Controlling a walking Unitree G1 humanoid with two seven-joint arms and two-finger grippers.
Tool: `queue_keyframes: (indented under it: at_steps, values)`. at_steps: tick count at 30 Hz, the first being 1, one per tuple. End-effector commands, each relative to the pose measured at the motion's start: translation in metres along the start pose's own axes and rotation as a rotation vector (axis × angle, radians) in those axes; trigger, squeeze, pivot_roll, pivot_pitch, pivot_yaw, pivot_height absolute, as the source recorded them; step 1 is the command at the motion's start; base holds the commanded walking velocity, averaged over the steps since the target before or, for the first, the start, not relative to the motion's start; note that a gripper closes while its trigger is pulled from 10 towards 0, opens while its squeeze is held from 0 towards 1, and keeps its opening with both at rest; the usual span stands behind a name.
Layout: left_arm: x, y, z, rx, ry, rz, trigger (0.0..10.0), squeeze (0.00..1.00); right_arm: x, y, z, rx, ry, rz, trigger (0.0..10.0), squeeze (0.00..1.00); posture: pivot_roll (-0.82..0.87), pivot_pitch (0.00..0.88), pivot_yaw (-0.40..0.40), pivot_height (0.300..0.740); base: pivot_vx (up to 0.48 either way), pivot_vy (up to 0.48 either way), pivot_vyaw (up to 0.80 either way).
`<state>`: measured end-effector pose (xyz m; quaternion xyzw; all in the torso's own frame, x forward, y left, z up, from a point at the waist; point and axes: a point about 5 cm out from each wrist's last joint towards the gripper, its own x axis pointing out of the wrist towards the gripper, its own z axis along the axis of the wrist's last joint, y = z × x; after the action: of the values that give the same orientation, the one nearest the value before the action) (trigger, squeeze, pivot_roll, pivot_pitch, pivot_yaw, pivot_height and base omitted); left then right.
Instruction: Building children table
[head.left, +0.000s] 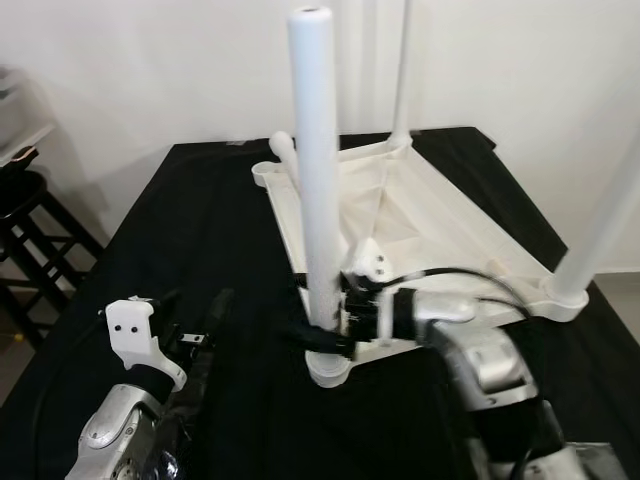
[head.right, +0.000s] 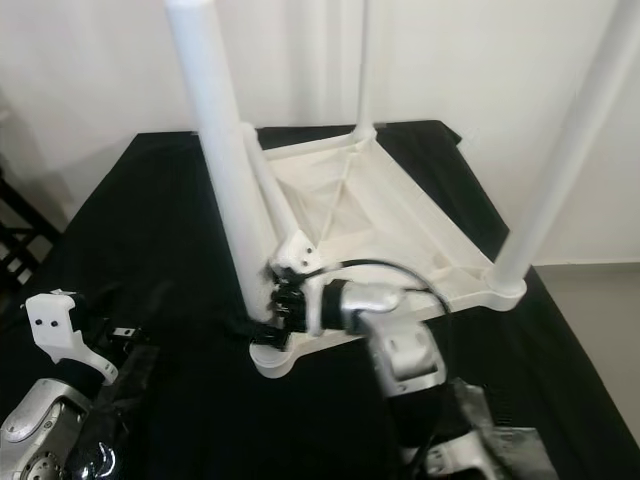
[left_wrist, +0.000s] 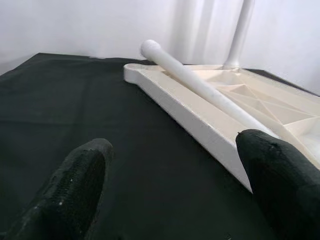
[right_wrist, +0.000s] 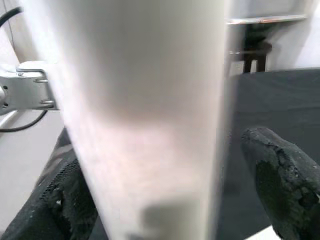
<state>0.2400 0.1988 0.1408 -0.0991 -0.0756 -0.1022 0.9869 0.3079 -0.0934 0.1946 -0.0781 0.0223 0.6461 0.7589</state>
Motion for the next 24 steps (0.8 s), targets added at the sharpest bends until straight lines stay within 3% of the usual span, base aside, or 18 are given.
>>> queue_keyframes:
  at_steps: [1, 8, 9, 10, 11, 15, 21, 24]
  values:
    - [-0.003, 0.003, -0.003, -0.01, 0.022, 0.009, 10.0, 0.0, 0.003, -0.003, -0.003, 0.021, -0.016, 0.048, 10.0, 0.0, -0.03, 0.069, 0.048, 0.74, 0.0, 0.0, 0.0]
    - [-0.003, 0.002, -0.003, -0.01, 0.019, 0.014, 10.0, 0.0, 0.01, -0.017, 0.003, 0.059, -0.029, 0.139, 10.0, 0.0, -0.03, 0.075, 0.044, 0.74, 0.0, 0.0, 0.0]
    - [-0.003, 0.002, -0.003, -0.01, 0.018, 0.014, 10.0, 0.0, 0.012, -0.02, 0.004, 0.065, -0.025, 0.172, 2.2, 0.0, -0.03, 0.077, 0.043, 0.74, 0.0, 0.0, 0.0]
    - [-0.003, 0.002, -0.003, -0.01, 0.018, 0.014, 10.0, 0.0, 0.012, -0.02, 0.004, 0.065, -0.025, 0.172, 2.2, 0.0, -0.03, 0.077, 0.043, 0.74, 0.0, 0.0, 0.0]
    - [-0.004, 0.001, -0.002, -0.009, 0.018, 0.013, 10.0, 0.0, 0.013, -0.022, 0.006, 0.081, -0.028, 0.209, 0.0, 0.0, -0.02, 0.081, 0.041, 0.74, 0.0, 0.0, 0.0]
    - [-0.004, 0.001, -0.002, -0.009, 0.018, 0.013, 10.0, 0.0, 0.013, -0.023, 0.006, 0.094, -0.026, 0.228, 0.0, 0.0, -0.03, 0.083, 0.04, 0.74, 0.0, 0.0, 0.0]
    - [-0.004, -0.001, -0.001, -0.01, 0.014, 0.013, 10.0, 0.0, -0.019, -0.024, -0.012, 0.113, 0.016, 0.189, 0.0, 0.0, -0.03, 0.099, 0.032, 0.74, 0.0, 0.0, 0.0]
    - [-0.004, -0.001, 0.0, -0.008, 0.013, 0.014, 10.0, 0.0, -0.027, -0.011, -0.022, 0.123, 0.059, 0.124, 0.0, 0.0, -0.03, 0.103, 0.033, 0.74, 0.0, 0.0, 0.0]
